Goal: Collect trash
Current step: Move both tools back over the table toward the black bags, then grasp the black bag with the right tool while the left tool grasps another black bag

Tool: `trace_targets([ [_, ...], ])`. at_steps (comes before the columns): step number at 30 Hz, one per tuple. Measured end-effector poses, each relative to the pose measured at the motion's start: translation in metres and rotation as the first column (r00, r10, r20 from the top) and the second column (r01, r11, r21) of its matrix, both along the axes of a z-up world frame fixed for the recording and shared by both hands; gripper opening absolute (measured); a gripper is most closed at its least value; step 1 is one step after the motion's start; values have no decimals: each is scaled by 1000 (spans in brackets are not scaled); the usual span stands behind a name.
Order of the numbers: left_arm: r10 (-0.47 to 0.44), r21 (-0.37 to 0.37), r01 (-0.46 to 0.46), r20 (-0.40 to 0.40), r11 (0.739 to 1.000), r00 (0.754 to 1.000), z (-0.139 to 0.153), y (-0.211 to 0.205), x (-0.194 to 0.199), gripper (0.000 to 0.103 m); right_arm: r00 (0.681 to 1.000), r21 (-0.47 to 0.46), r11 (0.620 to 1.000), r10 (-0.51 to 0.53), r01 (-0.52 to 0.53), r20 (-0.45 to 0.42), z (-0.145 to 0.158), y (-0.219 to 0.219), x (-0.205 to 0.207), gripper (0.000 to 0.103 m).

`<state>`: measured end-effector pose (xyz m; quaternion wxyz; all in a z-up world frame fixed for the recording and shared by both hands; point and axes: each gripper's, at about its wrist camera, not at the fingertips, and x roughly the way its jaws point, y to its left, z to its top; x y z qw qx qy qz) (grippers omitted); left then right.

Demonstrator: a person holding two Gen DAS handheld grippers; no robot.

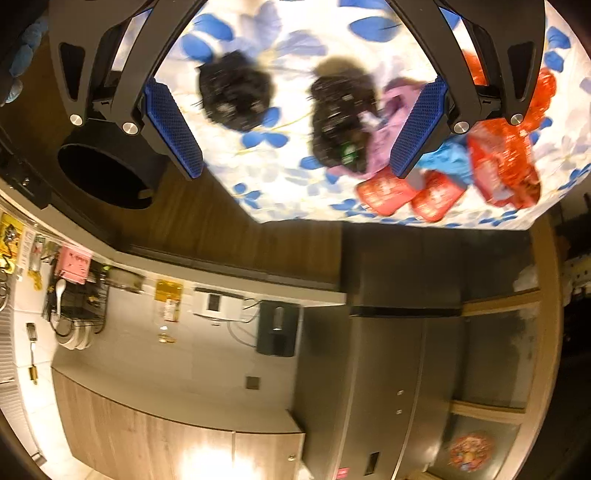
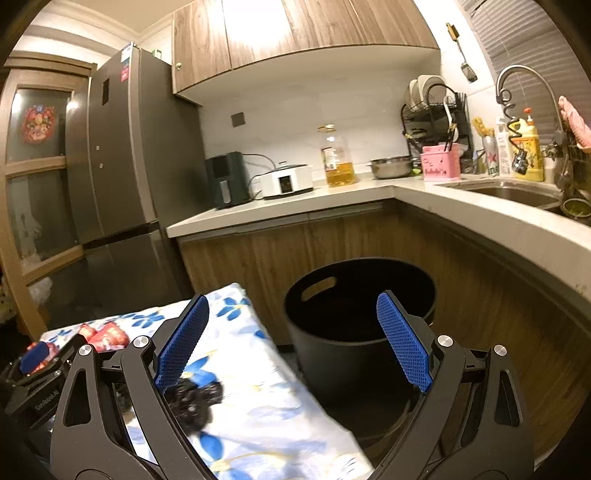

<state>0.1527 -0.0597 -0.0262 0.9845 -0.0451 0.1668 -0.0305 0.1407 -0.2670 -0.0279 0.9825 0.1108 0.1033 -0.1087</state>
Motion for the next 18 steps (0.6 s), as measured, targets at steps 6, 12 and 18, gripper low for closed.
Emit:
trace_targets([
  [6, 26, -12, -26, -10, 1000, 1000, -8, 22, -8, 97, 998, 3, 999, 50, -50, -34, -13, 21, 4, 91],
  [12, 45, -26, -44, 7, 999, 999, -13, 35, -15, 97, 986, 35, 988, 152, -150, -69, -36, 47, 18, 91],
  [18, 70, -12, -70, 5, 997, 998, -18, 46, -14, 97, 969, 30, 976, 219, -217, -118, -62, 79, 46, 91],
])
